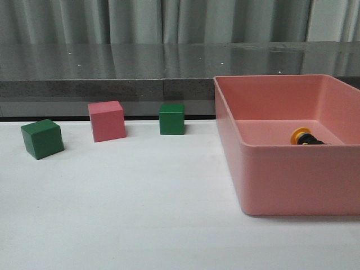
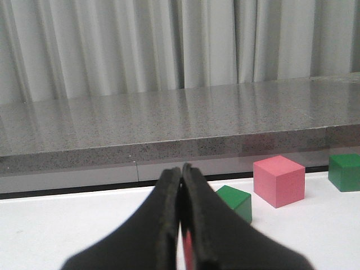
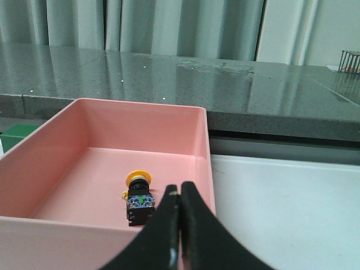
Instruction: Place and stand button with both arms
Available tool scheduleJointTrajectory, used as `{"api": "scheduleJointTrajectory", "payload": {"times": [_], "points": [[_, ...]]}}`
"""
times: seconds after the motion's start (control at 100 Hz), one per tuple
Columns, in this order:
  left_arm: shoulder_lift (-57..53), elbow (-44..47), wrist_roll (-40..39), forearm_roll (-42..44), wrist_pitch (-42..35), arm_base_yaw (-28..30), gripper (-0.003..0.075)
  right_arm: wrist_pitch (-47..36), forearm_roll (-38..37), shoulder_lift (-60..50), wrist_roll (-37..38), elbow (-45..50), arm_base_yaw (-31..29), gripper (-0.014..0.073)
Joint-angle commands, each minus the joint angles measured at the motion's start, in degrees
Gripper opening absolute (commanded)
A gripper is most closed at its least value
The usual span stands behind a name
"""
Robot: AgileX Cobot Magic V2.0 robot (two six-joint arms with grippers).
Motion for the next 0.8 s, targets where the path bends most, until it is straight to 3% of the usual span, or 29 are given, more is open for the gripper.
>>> {"api": "scheduleJointTrajectory", "payload": {"times": [0.0, 0.52, 0.7, 0.79], "points": [[-1.64, 2.57, -0.44, -0.05, -4.44, 0.11, -0.002, -4.53, -0.72, 0.88, 0.11, -0.59, -0.23, -0.0062], [-1.64, 2.57, -0.44, -0.05, -4.44, 0.11, -0.002, -4.89, -0.72, 0.88, 0.11, -0.59, -0.23, -0.0062], [-1.64, 2.57, -0.44, -0.05, -4.44, 0.11, -0.002, -21.53, -0.61, 0.88, 2.55, -1.7, -0.05, -0.0062], [-1.64, 2.57, -0.44, -0.05, -4.44, 0.11, -0.002, -17.73, -0.61, 1.73, 6.72, -6.12, -0.05, -0.0062]]}}
